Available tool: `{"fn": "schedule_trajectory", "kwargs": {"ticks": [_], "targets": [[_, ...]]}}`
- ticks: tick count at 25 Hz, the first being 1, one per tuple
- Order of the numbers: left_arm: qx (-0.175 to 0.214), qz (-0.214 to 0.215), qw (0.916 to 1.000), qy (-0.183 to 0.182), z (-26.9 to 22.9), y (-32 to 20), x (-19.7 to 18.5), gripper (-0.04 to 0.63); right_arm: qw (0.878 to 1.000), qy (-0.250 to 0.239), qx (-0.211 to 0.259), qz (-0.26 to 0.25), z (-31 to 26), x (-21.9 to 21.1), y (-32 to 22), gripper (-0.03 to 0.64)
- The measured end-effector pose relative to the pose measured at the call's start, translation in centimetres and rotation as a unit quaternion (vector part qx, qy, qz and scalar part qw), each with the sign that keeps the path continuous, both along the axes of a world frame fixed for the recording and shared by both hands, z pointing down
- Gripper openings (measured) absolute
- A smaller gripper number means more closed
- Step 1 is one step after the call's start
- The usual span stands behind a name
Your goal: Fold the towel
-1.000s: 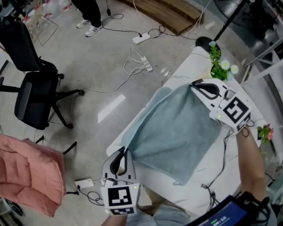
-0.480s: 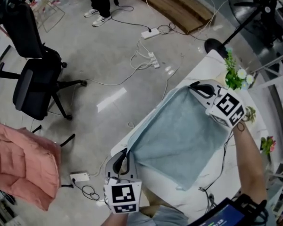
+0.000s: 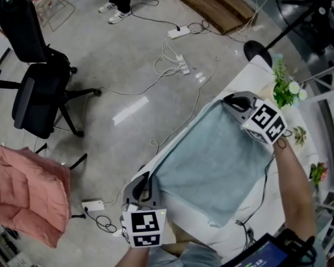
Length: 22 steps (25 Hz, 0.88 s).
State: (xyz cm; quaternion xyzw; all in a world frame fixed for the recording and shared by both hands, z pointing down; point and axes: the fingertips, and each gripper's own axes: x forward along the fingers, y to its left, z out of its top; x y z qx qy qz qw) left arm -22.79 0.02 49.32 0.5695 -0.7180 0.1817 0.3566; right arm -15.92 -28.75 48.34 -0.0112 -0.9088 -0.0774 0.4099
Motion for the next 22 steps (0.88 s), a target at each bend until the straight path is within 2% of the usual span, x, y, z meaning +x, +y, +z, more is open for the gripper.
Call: {"fn": "schedule_trajectory", "kwargs": {"ticks": [6,10,11,12,13,14,16,19,22], "targets": [[-0.014,0.009,0.9999,0.003,0.7,-0.3,0.0,0.025,1.000,0.011,-0.010,0.006,1.9,0.0,-0.4,0.028],[-0.012,0.014,0.9998,0.000,0.8,-0.5,-0.2,0.026,0.999,-0.006,-0.042,0.033,2.3,-0.1,-0.9,0.032],[-0.010,0.015,0.9998,-0.002,0.8,-0.5,-0.3,0.028,0.997,-0.016,-0.059,0.047,2.2,-0.1,-1.2,0.077],[-0.006,0.015,0.9999,-0.002,0.7,-0.5,-0.4,0.036,0.995,-0.028,-0.075,0.062,1.9,-0.1,-1.5,0.166],[-0.001,0.014,0.9999,0.000,0.5,-0.4,-0.7,0.064,0.992,-0.042,-0.088,0.075,1.2,-0.1,-1.8,0.254],[0.005,0.011,0.9999,0.001,0.2,-0.3,-1.0,0.107,0.990,-0.058,-0.093,0.084,0.3,0.0,-2.0,0.298],[0.020,0.000,0.9998,-0.002,-0.7,0.2,-1.7,0.145,0.987,-0.092,-0.092,0.096,-2.1,0.4,-2.2,0.299],[0.041,-0.016,0.9986,-0.029,-3.2,0.5,-2.6,0.172,0.982,-0.132,-0.086,0.106,-5.6,1.5,-2.2,0.298],[0.072,-0.007,0.9963,-0.048,-6.7,-0.3,-1.4,0.164,0.981,-0.139,-0.073,0.116,-7.5,4.4,-2.0,0.298]]}}
